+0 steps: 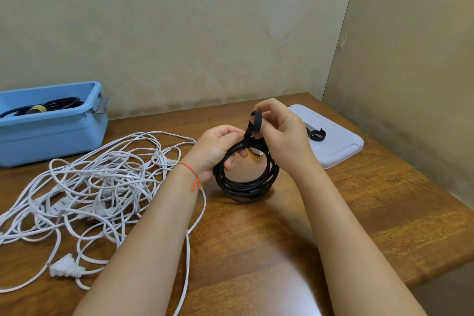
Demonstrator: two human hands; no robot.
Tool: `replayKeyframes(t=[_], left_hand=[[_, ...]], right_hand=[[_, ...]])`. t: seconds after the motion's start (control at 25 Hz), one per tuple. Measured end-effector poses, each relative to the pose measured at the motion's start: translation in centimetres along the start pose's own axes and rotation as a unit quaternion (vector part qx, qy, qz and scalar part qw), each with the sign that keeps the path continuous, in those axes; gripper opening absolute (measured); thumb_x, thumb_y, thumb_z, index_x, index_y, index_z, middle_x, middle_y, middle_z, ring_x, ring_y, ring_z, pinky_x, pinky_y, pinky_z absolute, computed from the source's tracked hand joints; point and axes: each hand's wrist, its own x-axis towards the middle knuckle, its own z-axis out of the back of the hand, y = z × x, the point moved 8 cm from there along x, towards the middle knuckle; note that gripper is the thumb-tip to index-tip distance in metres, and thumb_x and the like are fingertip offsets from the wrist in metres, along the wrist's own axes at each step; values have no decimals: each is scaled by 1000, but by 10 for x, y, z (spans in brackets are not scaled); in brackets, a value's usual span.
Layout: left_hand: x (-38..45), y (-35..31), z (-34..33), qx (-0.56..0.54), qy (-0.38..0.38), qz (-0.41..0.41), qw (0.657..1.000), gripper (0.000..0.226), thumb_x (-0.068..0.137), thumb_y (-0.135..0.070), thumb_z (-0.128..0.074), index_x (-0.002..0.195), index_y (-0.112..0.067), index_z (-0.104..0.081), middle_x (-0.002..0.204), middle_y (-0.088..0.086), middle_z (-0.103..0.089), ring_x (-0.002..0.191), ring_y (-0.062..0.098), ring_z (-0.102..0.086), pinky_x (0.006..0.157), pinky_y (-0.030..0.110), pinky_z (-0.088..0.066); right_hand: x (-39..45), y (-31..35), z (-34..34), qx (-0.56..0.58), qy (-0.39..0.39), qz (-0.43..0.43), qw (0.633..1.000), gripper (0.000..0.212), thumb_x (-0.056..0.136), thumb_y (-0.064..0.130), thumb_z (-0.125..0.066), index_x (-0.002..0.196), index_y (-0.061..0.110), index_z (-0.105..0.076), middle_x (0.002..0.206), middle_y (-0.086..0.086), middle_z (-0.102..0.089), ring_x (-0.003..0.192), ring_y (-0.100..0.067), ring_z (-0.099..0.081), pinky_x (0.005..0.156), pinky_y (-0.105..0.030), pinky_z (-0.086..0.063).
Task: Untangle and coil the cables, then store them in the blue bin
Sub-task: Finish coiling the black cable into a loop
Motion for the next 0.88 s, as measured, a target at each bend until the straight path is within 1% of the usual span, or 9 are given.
replayKeyframes(t=[0.08,0.24,0.32,0.4,0.48,0.6,0.72,0.8,0.88], left_hand=[[2,4,6,-19,-33,7,999,14,100,-15,-53,105,-6,-62,71,15,-65,37,13,-38,41,25,-35],[4,11,10,-38,-48,32,998,19,99,-18,-55,109,-3,-63,71,11,-67,40,12,-39,42,25,-37],[5,15,12,-73,-47,44,995,21,98,-18,-57,109,-1,-64,68,10,-65,40,12,-40,41,24,-37],[5,20,13,-115,-48,68,990,20,97,-21,-59,103,-3,-65,65,7,-63,39,11,-39,40,22,-36],[5,25,15,-145,-52,89,984,17,97,-23,-59,98,-6,-64,63,5,-61,38,10,-37,38,21,-35],[6,26,16,-153,-53,90,983,14,96,-24,-61,93,-11,-64,60,2,-57,37,9,-36,37,20,-34],[6,28,19,-170,-54,99,979,13,96,-22,-62,91,-10,-61,58,0,-58,36,7,-37,37,19,-34],[7,27,22,-164,-56,93,980,13,96,-21,-62,93,-8,-60,60,2,-57,35,7,-37,36,19,-33],[7,22,22,-150,-59,75,984,14,95,-19,-63,99,-6,-57,61,5,-57,35,8,-37,36,20,-33]], right_hand=[[-1,0,-8,-23,11,3,1000,15,96,6,-52,99,17,-61,81,-3,-67,78,-13,-65,70,-29,-57],[1,-3,-13,-63,15,25,998,16,96,7,-52,99,20,-60,80,1,-66,77,-15,-63,68,-33,-55],[2,-2,-15,-84,25,42,995,14,96,7,-53,97,18,-61,76,0,-63,72,-15,-58,64,-31,-48],[0,-3,-22,-103,53,48,992,11,96,9,-55,96,16,-63,74,3,-60,67,-10,-52,59,-23,-41],[-1,-6,-27,-109,79,44,990,11,97,9,-55,97,15,-64,75,8,-60,67,-4,-51,59,-15,-39],[-1,-7,-28,-99,101,43,989,9,95,13,-60,98,16,-68,82,9,-65,75,-1,-58,67,-15,-44],[-1,-10,-28,-127,137,34,982,10,92,18,-67,96,23,-74,93,14,-68,91,0,-61,79,-18,-47],[2,-16,-22,-128,146,9,981,23,91,9,-63,95,28,-76,104,16,-66,102,1,-59,86,-17,-46],[6,-22,-11,-124,127,-14,984,31,92,4,-56,98,28,-75,110,15,-65,106,1,-57,86,-14,-44]])
